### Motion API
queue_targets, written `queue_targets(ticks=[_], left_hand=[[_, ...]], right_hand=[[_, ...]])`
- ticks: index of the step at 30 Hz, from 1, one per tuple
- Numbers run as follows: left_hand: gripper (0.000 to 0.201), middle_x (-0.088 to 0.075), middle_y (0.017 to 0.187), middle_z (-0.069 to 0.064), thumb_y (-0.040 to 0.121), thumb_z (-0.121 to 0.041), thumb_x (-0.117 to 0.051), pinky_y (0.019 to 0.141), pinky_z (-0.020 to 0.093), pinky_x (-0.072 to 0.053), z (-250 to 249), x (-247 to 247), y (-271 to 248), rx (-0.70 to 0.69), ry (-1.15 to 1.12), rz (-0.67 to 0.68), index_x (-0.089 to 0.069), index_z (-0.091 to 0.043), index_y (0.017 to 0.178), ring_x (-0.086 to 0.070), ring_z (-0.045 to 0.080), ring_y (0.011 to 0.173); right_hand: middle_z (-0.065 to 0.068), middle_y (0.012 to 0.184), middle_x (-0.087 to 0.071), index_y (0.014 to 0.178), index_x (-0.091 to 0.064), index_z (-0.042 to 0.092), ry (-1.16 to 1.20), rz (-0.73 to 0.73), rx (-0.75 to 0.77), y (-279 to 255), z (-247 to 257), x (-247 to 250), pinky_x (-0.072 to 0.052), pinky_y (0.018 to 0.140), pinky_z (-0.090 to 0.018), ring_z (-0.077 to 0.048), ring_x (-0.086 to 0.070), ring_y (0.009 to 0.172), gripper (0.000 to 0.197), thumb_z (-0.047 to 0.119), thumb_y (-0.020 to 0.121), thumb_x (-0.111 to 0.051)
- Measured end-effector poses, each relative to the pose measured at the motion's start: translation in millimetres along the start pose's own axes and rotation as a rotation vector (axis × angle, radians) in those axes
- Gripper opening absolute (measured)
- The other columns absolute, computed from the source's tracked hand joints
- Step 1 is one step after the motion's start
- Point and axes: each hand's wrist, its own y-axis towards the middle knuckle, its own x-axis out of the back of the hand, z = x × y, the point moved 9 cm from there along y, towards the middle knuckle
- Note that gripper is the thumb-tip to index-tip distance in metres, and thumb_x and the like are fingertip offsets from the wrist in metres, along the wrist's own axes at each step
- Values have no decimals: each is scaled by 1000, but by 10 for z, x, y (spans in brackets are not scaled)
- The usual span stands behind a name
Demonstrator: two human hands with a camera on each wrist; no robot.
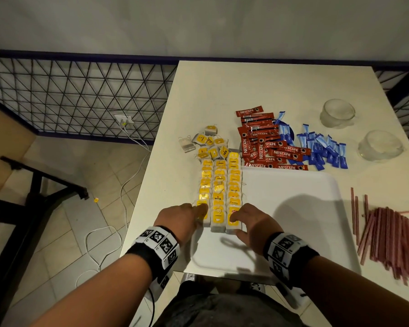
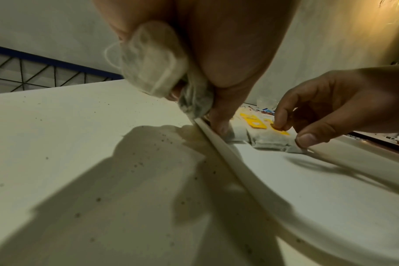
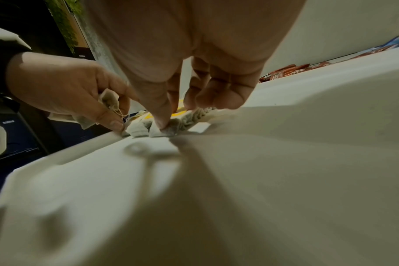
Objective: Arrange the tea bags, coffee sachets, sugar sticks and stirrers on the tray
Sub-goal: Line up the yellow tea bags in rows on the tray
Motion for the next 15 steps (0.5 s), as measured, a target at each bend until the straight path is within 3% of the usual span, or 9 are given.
queue_targets(ticks=[5,9,15], left_hand=[[29,-59,108,-1,95,-40,-45,76,31,-46,-44,60,-52,-2,-73,-56,-49,-37,124,-60,27,97],[32,-60,109,-3,93,-54,-46,76,30,-48,-346,75,-83,-129,-76,-97,-54,-35,117,-60,25,100],[23,-58,111,0,97,-43,-40,65,30,-39,-440,-46,53,-100,73,-72,-51,-31,115,-61,28,97]], right_hand=[[0,101,-61,101,-68,22,-11,-5,-16,9,-10,-16,-56,70,-32,-22,-65,84,30,20,73,-79],[0,93,-61,96,-68,23,-21,-17,-28,14,-20,-17,-54,66,-27,-22,-65,75,34,19,66,-83],[-2,106,-58,106,-67,21,-52,37,-65,38,-27,-41,-52,78,-31,-24,-62,90,29,24,79,-74]])
